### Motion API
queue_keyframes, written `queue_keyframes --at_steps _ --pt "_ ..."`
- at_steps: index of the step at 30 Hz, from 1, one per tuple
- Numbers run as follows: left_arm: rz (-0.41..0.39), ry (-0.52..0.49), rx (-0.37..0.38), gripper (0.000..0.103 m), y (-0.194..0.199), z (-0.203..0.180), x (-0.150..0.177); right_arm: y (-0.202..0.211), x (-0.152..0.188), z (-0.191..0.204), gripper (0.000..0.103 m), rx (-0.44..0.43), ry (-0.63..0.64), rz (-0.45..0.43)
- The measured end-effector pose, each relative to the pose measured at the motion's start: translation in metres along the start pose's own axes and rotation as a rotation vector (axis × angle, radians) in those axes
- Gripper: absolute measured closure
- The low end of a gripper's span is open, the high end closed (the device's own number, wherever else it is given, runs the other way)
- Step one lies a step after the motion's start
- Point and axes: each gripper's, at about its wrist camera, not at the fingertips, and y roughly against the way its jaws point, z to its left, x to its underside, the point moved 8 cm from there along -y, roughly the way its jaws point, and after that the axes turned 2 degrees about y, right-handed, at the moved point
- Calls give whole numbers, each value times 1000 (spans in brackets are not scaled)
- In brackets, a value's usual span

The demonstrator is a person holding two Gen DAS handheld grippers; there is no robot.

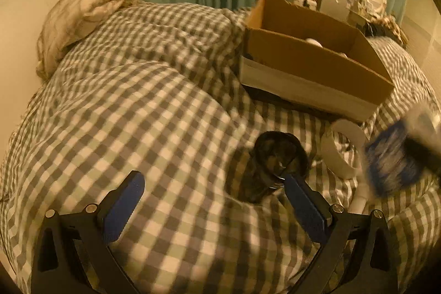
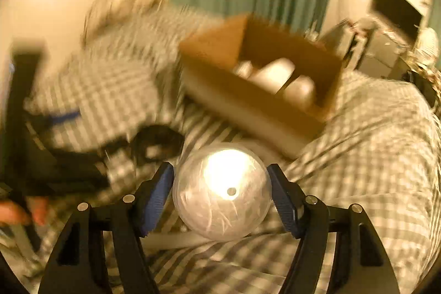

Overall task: Organize objects
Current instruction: 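Grasp the clear water bottle with the right tool, then grasp the black round lid with the left tool while the right tool holds the bottle, drop both into box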

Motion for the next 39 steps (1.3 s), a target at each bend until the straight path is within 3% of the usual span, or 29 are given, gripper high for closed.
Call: queue_keyframes --at_steps 6,11,13,15,16,22,27,32,39 --pt "36 -93 39 0 -14 -36 -2 3 -2 -28 34 20 -90 -9" --pt "110 -123 14 1 -48 -48 1 -2 0 -34 35 22 -98 6" --pt "122 -127 23 14 -54 -51 4 -5 2 -33 35 24 -98 12" --pt "123 -133 51 47 -52 -53 5 -6 2 -33 35 26 -97 16" --pt "118 -132 72 52 -49 -54 6 -6 3 -32 35 26 -96 18" --pt "35 -110 109 52 -15 -51 4 2 2 -33 35 34 -99 5" --pt "-32 -68 137 52 27 -42 -8 31 -7 -36 35 59 -108 -41" --pt "-107 -78 187 52 71 -52 -36 80 -28 -32 35 63 -101 -128" --pt "-225 -121 197 52 119 -63 -91 133 -80 -33 35 134 -14 -243"
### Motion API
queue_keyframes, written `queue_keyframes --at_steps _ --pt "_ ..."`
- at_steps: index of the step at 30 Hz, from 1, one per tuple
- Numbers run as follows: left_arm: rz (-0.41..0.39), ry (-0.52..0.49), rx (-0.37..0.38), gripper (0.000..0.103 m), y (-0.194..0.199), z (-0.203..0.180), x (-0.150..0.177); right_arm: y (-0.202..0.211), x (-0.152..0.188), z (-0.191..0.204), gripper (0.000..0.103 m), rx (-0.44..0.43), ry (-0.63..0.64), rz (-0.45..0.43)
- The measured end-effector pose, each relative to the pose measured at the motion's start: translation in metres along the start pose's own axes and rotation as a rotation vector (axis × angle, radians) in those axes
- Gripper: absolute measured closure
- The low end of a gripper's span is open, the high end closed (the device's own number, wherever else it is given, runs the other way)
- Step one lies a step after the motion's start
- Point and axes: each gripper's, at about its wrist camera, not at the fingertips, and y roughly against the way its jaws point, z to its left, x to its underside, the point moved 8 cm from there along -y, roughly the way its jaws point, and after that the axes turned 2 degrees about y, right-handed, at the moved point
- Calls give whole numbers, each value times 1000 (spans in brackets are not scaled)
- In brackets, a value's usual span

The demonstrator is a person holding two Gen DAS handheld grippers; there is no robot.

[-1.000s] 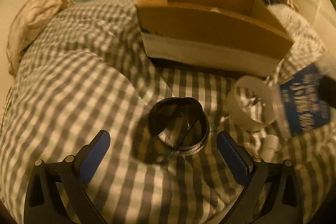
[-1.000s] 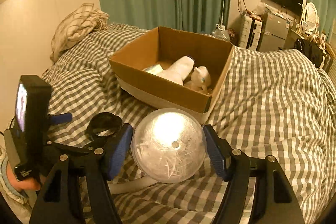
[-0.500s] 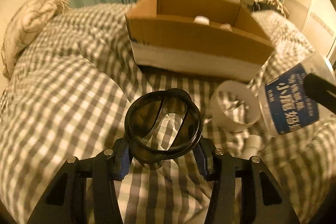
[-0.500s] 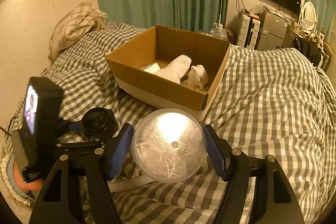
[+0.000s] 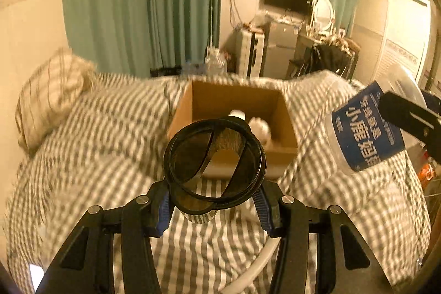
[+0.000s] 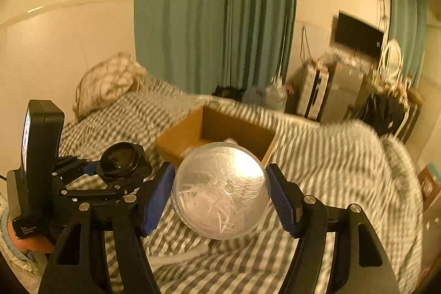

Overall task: Organize objects
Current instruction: 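Grasp the black round lid with the left tool while the right tool holds the bottle, drop both into box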

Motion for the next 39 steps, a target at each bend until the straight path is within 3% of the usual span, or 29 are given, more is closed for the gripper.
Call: queue_keyframes --at_steps 5,14,18,25,29,32,35,39 --pt "-49 -27 -11 52 -8 -2 -46 -5 -48 -14 35 34 38 -57" --pt "-48 -23 1 52 -67 -6 -98 -81 -95 -48 36 77 47 -26" --pt "-8 -15 5 52 -106 -5 -96 -122 -93 -58 36 78 45 8" --pt "94 -12 -8 52 -170 5 -66 -198 -59 -66 36 39 10 100" --pt "115 -10 -1 52 -186 7 -56 -222 -40 -67 36 13 -20 127" --pt "109 -14 10 46 -186 5 -57 -223 -38 -67 35 -22 -47 110" --pt "102 -7 -8 14 -177 5 -60 -209 -45 -72 21 -9 -66 72" --pt "59 0 -36 9 -145 8 -64 -171 -59 -80 15 -2 -82 29"
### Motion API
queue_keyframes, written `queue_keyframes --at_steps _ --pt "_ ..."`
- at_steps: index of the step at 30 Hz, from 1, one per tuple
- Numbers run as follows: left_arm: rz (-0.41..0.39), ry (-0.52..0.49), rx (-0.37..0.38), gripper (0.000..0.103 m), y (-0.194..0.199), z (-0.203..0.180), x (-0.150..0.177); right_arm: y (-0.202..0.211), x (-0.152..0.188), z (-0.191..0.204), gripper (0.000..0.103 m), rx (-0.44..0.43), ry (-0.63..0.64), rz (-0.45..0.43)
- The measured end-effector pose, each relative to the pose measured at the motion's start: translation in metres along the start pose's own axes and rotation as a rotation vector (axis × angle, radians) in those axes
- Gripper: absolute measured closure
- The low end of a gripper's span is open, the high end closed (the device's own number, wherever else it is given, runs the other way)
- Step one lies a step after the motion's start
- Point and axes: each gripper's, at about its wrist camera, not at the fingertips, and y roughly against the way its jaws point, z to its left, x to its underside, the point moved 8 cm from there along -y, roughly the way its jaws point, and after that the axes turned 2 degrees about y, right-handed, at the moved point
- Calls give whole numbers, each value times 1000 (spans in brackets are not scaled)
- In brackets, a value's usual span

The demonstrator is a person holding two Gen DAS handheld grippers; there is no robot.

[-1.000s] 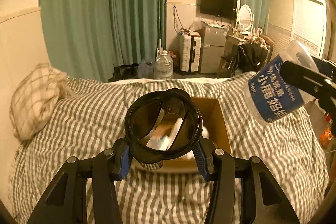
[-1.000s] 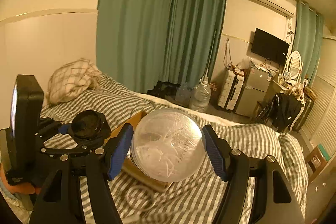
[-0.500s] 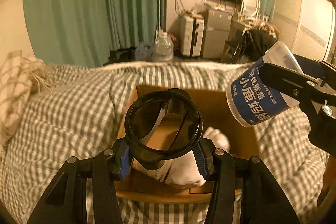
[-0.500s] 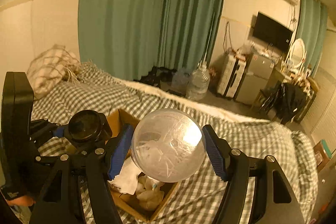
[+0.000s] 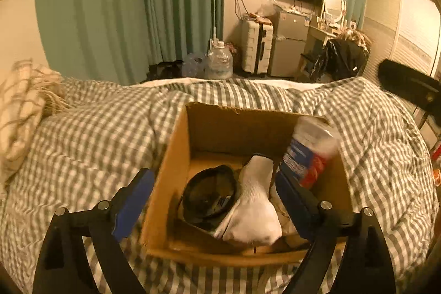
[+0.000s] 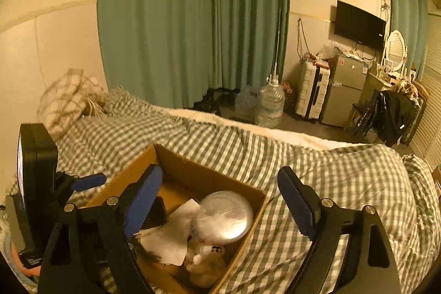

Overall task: Organize objects
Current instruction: 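Grasp the black round lid with the left tool while the right tool holds the bottle, drop both into box, then grasp the white tube with the left tool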

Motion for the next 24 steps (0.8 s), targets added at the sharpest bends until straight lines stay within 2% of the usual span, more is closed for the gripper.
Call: queue_keyframes --at_steps 7,13,19,24 --pt "-66 12 -31 3 72 11 3 82 -2 -6 6 36 11 -24" --pt "-105 37 -51 0 126 17 28 146 22 -2 1 78 25 -8" --pt "-80 78 -56 0 138 23 80 163 77 13 1 103 29 56" --pt "-15 70 -75 0 114 20 133 138 137 37 1 86 34 129"
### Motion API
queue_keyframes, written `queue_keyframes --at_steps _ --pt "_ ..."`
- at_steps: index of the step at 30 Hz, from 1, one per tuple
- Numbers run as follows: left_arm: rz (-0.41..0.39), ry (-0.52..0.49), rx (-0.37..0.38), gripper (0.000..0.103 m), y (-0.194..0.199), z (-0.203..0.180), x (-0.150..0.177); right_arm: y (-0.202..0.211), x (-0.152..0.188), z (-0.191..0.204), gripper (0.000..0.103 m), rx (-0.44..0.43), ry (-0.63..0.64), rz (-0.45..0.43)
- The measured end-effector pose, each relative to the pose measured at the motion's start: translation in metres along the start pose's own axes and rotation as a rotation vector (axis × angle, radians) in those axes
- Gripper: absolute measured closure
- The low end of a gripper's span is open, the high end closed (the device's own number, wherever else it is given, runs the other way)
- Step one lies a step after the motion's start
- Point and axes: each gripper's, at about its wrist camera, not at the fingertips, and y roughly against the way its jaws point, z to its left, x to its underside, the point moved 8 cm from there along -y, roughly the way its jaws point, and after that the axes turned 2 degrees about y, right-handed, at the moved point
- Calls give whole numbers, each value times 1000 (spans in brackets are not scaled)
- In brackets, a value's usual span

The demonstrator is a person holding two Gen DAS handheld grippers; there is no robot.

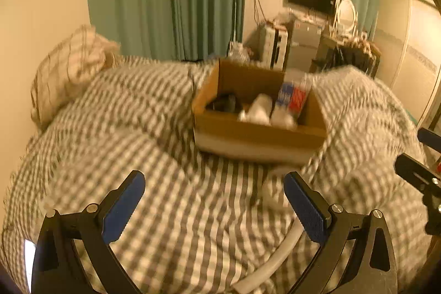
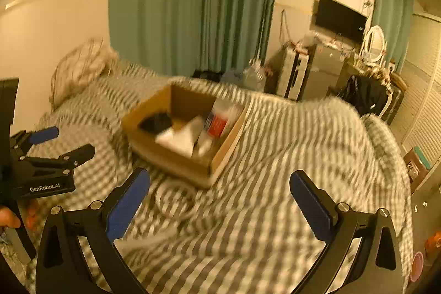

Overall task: Organize objects
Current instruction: 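Grasp the white tube with the left tool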

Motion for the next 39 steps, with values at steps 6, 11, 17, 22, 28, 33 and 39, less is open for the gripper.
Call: queue_keyframes --at_steps 6,11,17,22,28,33,39 --pt "110 -84 -17 0 -29 -12 63 -52 51 20 1 2 29 128" --pt "163 -116 37 2 -32 -20 88 -62 66 18 1 -24 -9 173" --pt "268 -226 114 32 -41 -51 117 -64 69 17 1 -22 -17 186" --pt "347 -236 191 43 -50 -62 131 -63 69 16 1 -15 -16 184" --pt "374 -243 242 43 -46 -69 137 -63 69 15 1 -11 -19 191" --pt "394 -213 250 83 -53 -66 137 -66 71 16 1 -11 -19 208" --pt "208 -48 216 88 -26 -33 91 -64 70 15 1 -12 -26 199"
